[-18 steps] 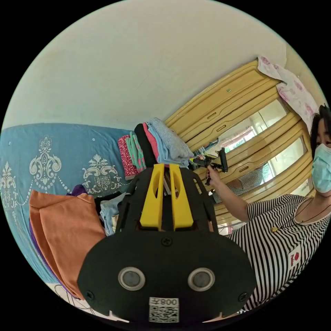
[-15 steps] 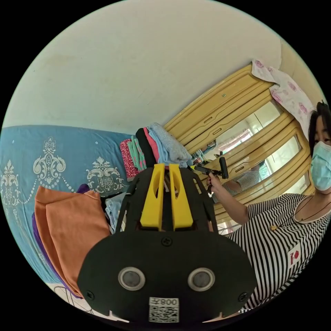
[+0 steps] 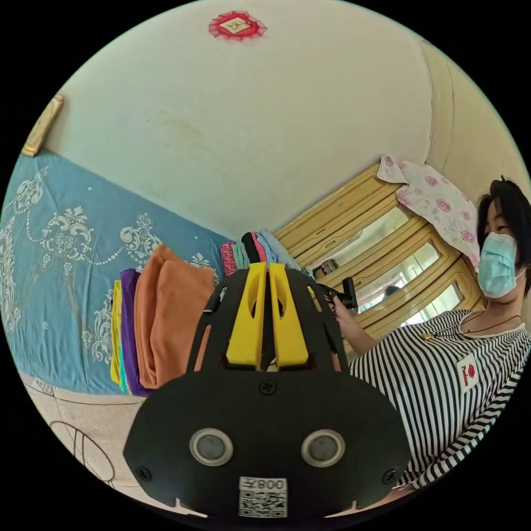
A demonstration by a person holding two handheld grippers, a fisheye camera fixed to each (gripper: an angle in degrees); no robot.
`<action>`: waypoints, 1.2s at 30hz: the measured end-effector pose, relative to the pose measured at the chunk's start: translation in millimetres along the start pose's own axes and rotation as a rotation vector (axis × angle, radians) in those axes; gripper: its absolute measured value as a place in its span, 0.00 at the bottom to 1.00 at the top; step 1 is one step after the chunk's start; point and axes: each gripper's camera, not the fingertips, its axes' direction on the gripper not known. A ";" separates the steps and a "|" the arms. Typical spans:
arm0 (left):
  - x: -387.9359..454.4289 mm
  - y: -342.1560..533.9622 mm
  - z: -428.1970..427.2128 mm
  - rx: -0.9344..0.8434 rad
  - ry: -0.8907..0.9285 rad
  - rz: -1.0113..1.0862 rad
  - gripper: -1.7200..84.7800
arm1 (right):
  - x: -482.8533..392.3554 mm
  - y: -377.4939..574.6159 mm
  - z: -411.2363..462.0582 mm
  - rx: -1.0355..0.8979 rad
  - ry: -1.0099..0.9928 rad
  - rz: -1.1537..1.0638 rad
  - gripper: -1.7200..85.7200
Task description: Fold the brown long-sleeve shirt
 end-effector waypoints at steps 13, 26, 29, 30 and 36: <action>-28.4 113.3 -227.6 0.181 -0.145 -0.116 0.04 | -221.5 -40.4 40.6 -0.266 -0.104 -0.279 0.04; -17.0 145.6 -419.6 0.379 -0.606 -0.145 0.03 | -370.5 -120.9 115.1 -0.514 -0.233 -0.353 0.04; -15.6 120.7 -437.6 0.359 -0.785 -0.065 0.02 | -421.0 -148.1 141.4 -0.550 -0.245 -0.397 0.04; -16.9 114.3 -440.2 0.355 -0.818 -0.049 0.02 | -431.0 -153.7 146.5 -0.552 -0.247 -0.404 0.04; -47.7 29.8 -464.5 0.298 -1.101 0.051 0.02 | -531.1 -215.2 217.0 -0.591 -0.301 -0.405 0.04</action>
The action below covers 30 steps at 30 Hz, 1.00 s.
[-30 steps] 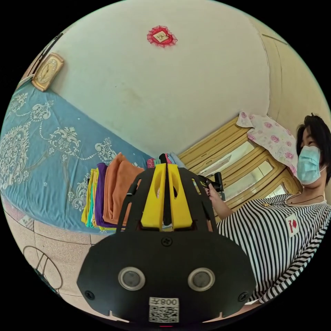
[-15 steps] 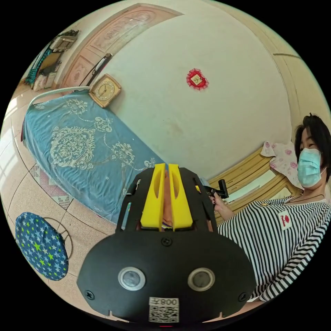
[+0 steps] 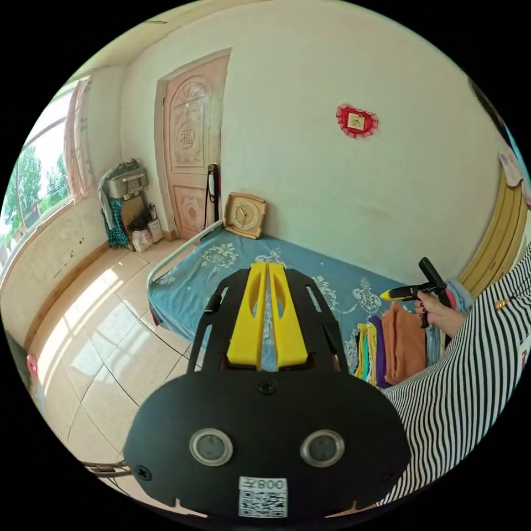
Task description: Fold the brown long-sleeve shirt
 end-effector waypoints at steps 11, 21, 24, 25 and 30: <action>-41.6 -138.5 103.5 0.021 0.248 0.196 0.04 | -119.3 -134.9 45.6 -0.070 0.024 -0.004 0.04; -0.7 -245.0 256.4 -0.189 0.956 0.527 0.08 | -146.5 -9.0 -47.6 0.408 0.362 0.613 0.08; 24.5 -262.2 285.7 -0.262 1.082 0.627 0.09 | -168.7 25.4 -61.7 0.494 0.504 0.773 0.09; 34.6 -266.6 296.6 -0.299 1.121 0.655 0.10 | -172.8 32.8 -64.5 0.519 0.533 0.820 0.10; 69.0 -275.4 329.8 -0.410 1.226 0.704 0.10 | -167.6 33.0 -73.2 0.570 0.630 0.927 0.11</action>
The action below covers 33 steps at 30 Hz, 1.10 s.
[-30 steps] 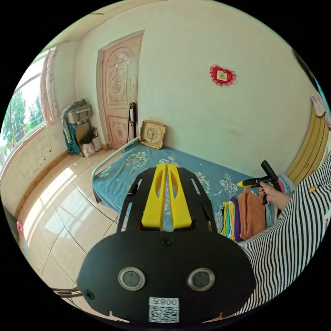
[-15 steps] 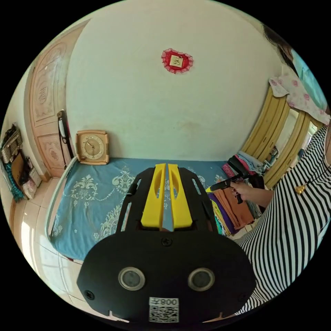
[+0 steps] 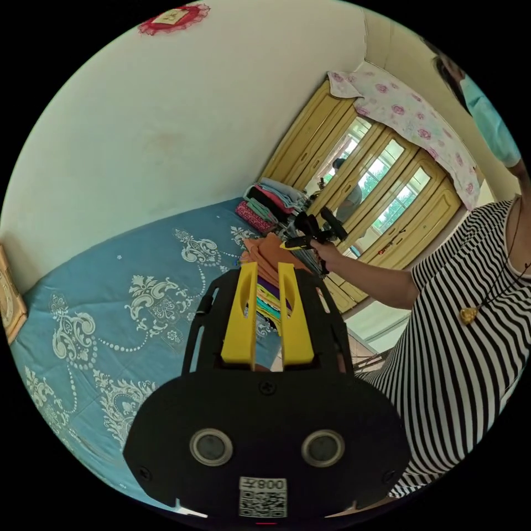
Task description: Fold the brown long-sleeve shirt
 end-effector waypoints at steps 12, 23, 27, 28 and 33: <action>-50.8 -42.4 63.4 -0.142 0.136 -0.074 0.10 | 3.5 -31.3 78.3 -0.056 0.177 0.024 0.12; -63.5 -100.2 79.8 -0.172 0.143 -0.089 0.09 | 59.2 27.2 49.5 0.033 0.044 0.033 0.05; -64.3 -121.5 90.5 -0.174 0.171 -0.088 0.09 | 96.1 80.7 -7.9 0.173 -0.088 0.057 0.04; -63.7 -129.6 95.3 -0.176 0.182 -0.083 0.09 | 112.0 101.2 -26.8 0.210 -0.138 0.073 0.04; -55.8 -165.4 119.1 -0.195 0.207 -0.011 0.09 | 171.8 183.6 -82.2 0.306 -0.388 0.101 0.03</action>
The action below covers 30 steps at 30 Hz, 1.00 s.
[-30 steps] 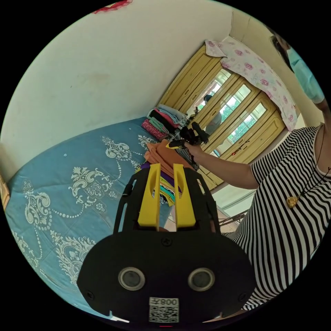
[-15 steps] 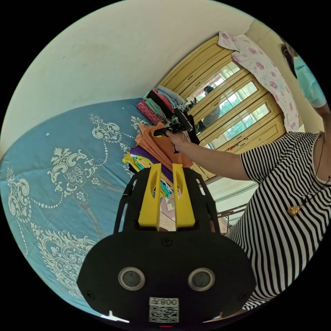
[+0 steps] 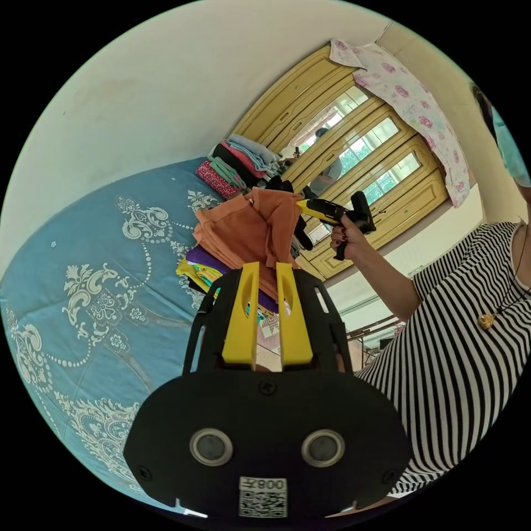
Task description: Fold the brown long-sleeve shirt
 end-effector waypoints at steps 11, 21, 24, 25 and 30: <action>4.1 -110.4 74.6 -0.147 0.010 0.186 0.11 | 57.7 108.2 -116.2 0.105 -0.223 0.033 0.03; -23.7 -220.0 138.5 -0.171 -0.050 0.137 0.12 | 117.3 147.3 -141.1 0.138 -0.241 -0.002 0.03; -27.6 -237.4 176.8 -0.322 -0.095 0.172 0.12 | 144.7 153.2 -139.6 0.150 -0.261 0.022 0.03; -26.8 -241.1 189.9 -0.374 -0.118 0.199 0.12 | 155.0 154.9 -139.6 0.157 -0.267 0.029 0.03; -19.2 -261.1 226.2 -0.454 -0.145 0.259 0.13 | 190.0 157.4 -135.2 0.149 -0.288 0.036 0.03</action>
